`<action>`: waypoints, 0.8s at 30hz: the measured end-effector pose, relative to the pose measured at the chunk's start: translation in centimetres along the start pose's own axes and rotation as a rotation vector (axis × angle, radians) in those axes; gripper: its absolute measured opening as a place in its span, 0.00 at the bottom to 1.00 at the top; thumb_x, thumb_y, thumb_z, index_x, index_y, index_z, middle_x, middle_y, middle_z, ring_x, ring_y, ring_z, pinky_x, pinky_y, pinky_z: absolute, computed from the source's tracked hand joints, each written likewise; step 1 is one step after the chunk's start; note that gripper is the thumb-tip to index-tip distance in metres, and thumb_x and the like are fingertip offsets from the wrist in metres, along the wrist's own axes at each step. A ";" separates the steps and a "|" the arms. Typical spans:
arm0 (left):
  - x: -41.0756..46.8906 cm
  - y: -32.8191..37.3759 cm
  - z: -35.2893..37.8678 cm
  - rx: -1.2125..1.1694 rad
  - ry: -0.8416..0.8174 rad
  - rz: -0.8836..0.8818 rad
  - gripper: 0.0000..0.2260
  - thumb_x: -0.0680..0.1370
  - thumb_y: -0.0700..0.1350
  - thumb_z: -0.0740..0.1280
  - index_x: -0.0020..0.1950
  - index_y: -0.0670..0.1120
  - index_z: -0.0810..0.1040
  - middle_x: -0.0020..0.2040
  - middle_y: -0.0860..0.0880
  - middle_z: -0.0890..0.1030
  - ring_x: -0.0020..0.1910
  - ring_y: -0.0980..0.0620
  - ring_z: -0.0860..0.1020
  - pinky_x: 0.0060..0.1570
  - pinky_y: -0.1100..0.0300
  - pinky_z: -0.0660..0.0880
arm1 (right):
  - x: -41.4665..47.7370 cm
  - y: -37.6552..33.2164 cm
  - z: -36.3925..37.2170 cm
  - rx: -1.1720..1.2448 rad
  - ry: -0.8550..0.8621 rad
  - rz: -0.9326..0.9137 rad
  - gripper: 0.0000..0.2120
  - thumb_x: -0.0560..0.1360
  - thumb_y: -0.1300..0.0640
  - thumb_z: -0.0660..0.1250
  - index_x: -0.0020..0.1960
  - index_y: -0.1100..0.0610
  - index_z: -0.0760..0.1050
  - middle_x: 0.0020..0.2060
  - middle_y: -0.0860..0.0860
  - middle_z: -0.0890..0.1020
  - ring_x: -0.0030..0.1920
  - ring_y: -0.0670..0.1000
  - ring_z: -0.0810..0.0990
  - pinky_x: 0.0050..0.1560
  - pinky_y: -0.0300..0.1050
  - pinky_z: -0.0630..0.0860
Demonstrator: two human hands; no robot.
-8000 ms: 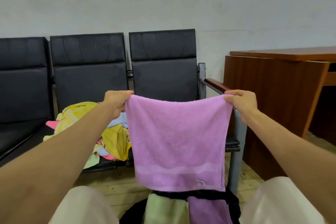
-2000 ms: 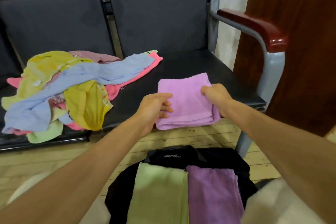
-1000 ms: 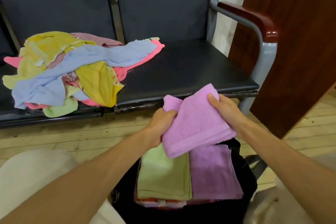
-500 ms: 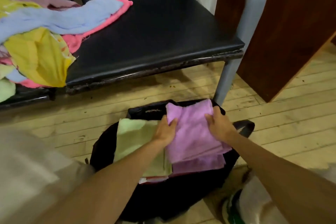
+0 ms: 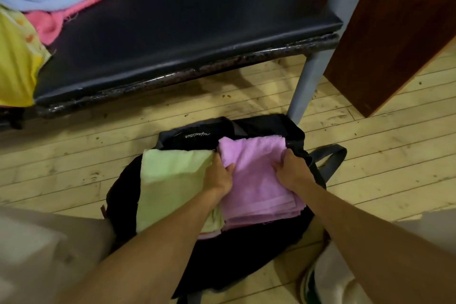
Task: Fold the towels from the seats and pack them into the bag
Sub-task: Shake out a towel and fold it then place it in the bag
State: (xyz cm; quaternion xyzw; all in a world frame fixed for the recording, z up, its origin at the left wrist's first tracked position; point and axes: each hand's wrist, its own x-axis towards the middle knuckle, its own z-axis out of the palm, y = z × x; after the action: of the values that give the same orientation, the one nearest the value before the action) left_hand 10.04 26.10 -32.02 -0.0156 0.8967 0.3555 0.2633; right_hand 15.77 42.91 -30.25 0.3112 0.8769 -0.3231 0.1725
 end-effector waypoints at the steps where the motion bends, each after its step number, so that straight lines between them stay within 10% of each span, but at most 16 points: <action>1: -0.1 0.1 0.0 -0.002 -0.005 -0.007 0.28 0.81 0.46 0.62 0.77 0.42 0.56 0.72 0.41 0.68 0.69 0.40 0.69 0.63 0.56 0.64 | 0.0 -0.2 -0.1 -0.030 -0.002 0.013 0.15 0.82 0.51 0.58 0.62 0.62 0.66 0.57 0.60 0.77 0.56 0.62 0.77 0.48 0.49 0.70; 7: 0.1 0.8 -1.1 -0.038 -0.119 -0.060 0.28 0.70 0.50 0.63 0.69 0.44 0.69 0.63 0.42 0.77 0.59 0.42 0.77 0.56 0.51 0.75 | -0.6 -1.5 -1.9 -0.184 0.031 0.099 0.22 0.78 0.53 0.64 0.66 0.62 0.63 0.63 0.60 0.73 0.63 0.62 0.74 0.56 0.53 0.72; 12: -3.2 3.9 -6.0 -0.224 -0.264 -0.125 0.04 0.76 0.38 0.62 0.43 0.42 0.75 0.38 0.44 0.76 0.32 0.49 0.74 0.35 0.58 0.72 | -2.1 -4.6 -4.4 -0.281 0.112 -0.009 0.21 0.78 0.50 0.65 0.64 0.61 0.65 0.57 0.58 0.74 0.58 0.60 0.76 0.48 0.51 0.72; 16: -5.5 5.5 -11.2 -0.296 -0.227 -0.047 0.05 0.79 0.40 0.62 0.47 0.42 0.77 0.44 0.44 0.79 0.40 0.48 0.78 0.51 0.52 0.76 | -3.8 -9.4 -6.8 -0.162 -0.019 -0.212 0.12 0.76 0.55 0.63 0.38 0.62 0.76 0.34 0.57 0.82 0.35 0.57 0.82 0.37 0.47 0.79; 24: -8.9 7.4 -23.9 -0.322 -0.047 0.190 0.05 0.79 0.42 0.62 0.52 0.45 0.77 0.46 0.45 0.80 0.45 0.48 0.81 0.46 0.57 0.78 | -9.9 -22.2 -10.4 0.057 0.001 -0.553 0.06 0.79 0.56 0.65 0.44 0.54 0.76 0.41 0.54 0.84 0.29 0.51 0.81 0.24 0.39 0.74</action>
State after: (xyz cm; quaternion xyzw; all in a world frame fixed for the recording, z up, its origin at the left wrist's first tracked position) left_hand 5.08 14.82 -8.49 0.0354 0.8193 0.5178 0.2436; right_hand 7.52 32.39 -7.43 0.0650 0.9192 -0.3823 0.0688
